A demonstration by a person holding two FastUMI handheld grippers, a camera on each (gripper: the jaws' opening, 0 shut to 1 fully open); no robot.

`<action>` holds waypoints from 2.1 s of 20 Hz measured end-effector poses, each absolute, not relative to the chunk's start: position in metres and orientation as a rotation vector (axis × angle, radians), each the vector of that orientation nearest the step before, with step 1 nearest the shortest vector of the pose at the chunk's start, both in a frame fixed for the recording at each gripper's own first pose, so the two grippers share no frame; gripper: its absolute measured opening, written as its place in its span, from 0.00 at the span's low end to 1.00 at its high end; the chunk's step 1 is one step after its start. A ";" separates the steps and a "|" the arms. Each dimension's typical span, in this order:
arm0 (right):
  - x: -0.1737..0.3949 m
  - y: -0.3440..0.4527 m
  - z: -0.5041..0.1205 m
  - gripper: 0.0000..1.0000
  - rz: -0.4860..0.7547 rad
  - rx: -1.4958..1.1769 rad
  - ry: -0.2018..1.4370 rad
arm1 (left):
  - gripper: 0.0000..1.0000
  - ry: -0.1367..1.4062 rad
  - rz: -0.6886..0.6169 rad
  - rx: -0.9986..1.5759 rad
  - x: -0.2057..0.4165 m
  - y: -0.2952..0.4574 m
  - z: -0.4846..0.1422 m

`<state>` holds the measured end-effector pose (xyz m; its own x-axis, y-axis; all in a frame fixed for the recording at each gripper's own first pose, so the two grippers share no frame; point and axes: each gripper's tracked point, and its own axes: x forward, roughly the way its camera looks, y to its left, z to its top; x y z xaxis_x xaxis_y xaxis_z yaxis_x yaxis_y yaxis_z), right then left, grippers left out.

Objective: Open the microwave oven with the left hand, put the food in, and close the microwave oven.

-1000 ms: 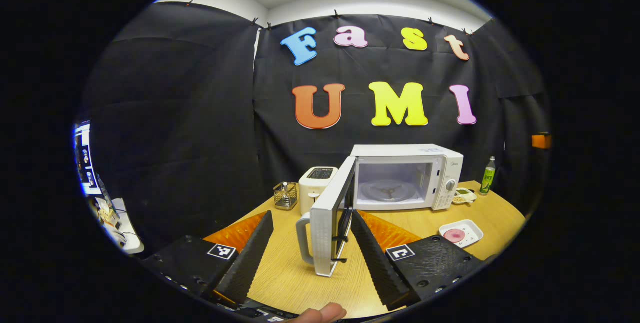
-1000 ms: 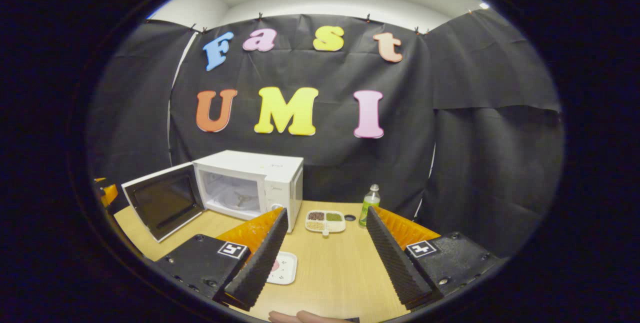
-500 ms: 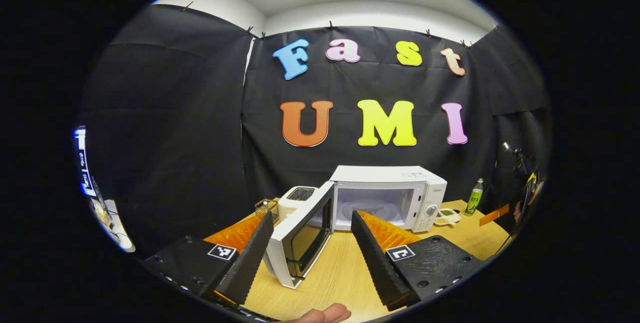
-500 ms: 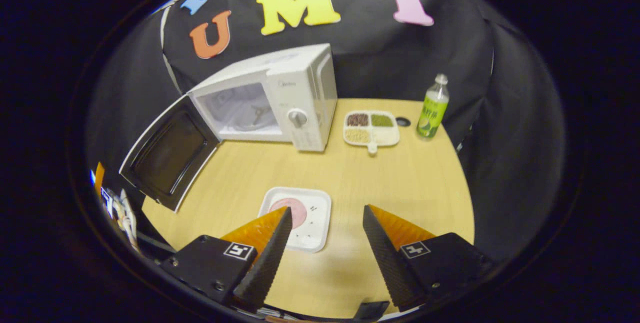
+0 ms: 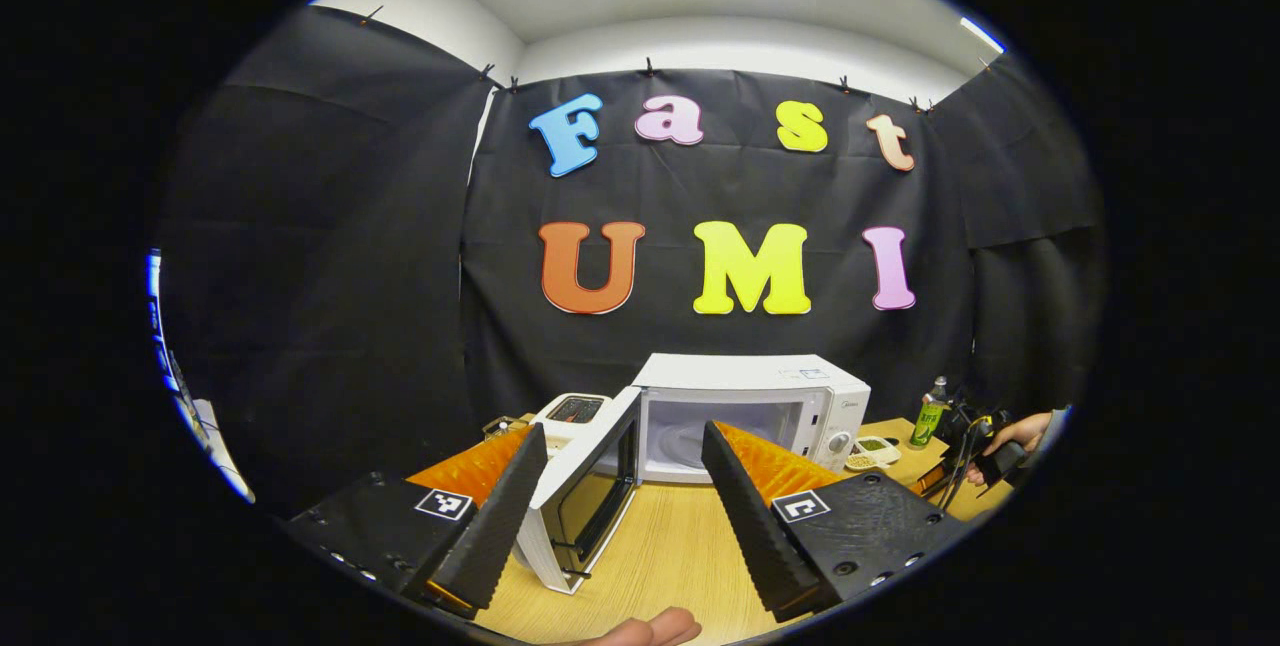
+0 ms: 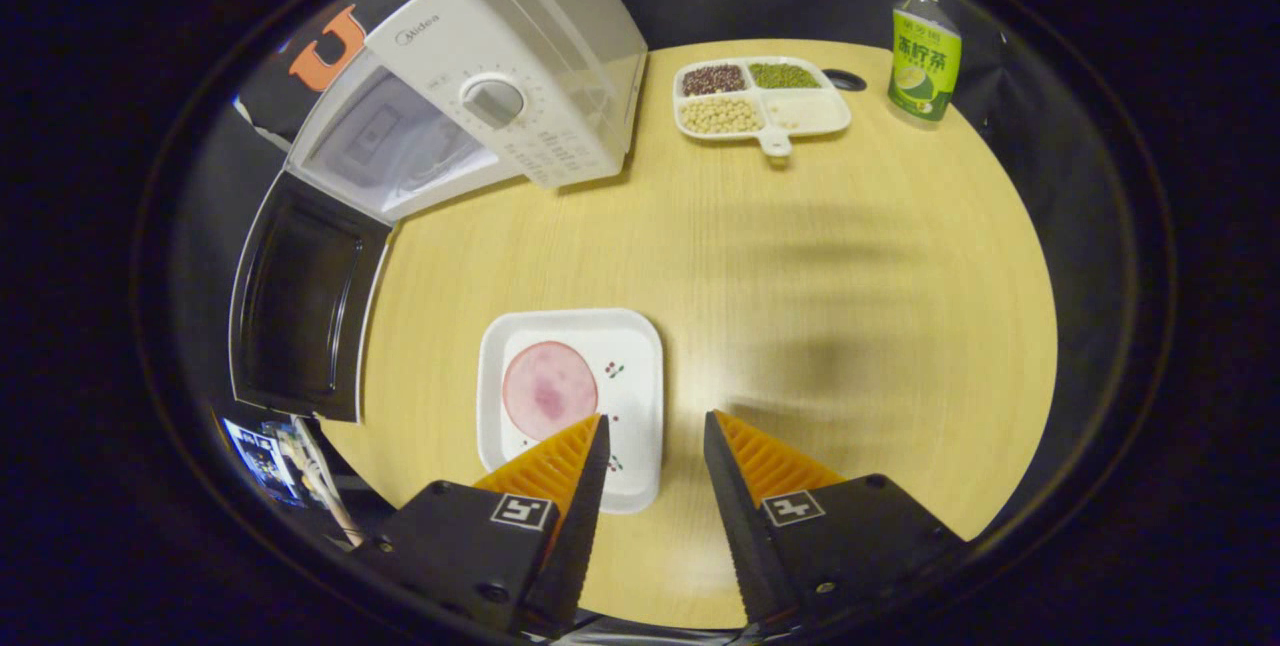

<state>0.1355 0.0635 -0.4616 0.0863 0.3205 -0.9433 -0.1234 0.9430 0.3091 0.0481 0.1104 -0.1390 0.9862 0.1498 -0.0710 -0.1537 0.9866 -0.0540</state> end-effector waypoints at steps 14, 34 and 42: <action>0.118 0.077 -0.494 0.04 0.404 0.313 1.628 | 0.93 0.068 0.144 -0.010 0.034 0.111 -0.137; 0.098 0.209 -0.431 0.04 0.379 0.604 1.453 | 0.80 0.062 0.130 -0.047 -0.009 0.144 -0.148; 0.153 0.286 -0.443 0.04 0.227 0.891 1.218 | 0.93 0.082 0.136 -0.055 -0.015 0.165 -0.166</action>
<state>0.1528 0.2860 -0.4426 0.3707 0.5934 -0.7145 0.2966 0.6533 0.6965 -0.0155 0.1645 -0.1659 0.9874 0.1328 -0.0856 -0.1373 0.9893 -0.0494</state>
